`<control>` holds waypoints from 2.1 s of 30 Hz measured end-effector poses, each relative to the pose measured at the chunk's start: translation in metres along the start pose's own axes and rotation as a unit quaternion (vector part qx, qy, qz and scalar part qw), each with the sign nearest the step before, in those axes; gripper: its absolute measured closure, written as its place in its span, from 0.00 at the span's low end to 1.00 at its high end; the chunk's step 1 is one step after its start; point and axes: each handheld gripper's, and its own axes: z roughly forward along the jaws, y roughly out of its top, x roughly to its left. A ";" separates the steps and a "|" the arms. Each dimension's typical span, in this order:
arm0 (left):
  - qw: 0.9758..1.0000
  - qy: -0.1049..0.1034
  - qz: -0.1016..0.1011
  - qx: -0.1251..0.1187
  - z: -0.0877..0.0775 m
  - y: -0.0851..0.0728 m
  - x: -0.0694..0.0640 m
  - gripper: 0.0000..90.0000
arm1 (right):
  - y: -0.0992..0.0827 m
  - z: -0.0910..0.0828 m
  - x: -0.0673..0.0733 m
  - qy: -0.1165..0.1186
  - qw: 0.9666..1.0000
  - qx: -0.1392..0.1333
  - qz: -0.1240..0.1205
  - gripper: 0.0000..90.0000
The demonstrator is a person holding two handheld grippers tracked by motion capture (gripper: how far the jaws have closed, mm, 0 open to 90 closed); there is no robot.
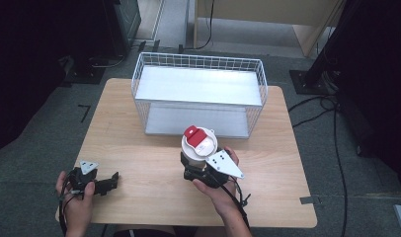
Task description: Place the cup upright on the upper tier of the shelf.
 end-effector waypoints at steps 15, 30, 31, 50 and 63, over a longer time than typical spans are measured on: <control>1.000 0.000 0.001 0.001 0.000 0.000 0.000 0.00 | 0.035 0.009 -0.006 -0.012 1.000 -0.021 0.001 0.09; 1.000 0.000 0.002 0.001 0.000 0.000 0.000 0.00 | 0.080 0.022 -0.017 -0.028 0.998 -0.051 -0.003 0.09; 1.000 0.000 0.002 0.001 0.000 0.000 0.000 0.00 | 0.080 0.022 -0.017 -0.028 0.998 -0.051 -0.003 0.09; 1.000 0.000 0.001 0.001 0.000 0.000 0.000 0.00 | 0.129 0.054 -0.044 -0.059 0.996 -0.065 -0.003 0.09; 1.000 0.000 0.001 0.000 0.000 0.000 0.000 0.00 | 0.142 0.093 -0.059 -0.076 0.996 -0.046 0.003 0.09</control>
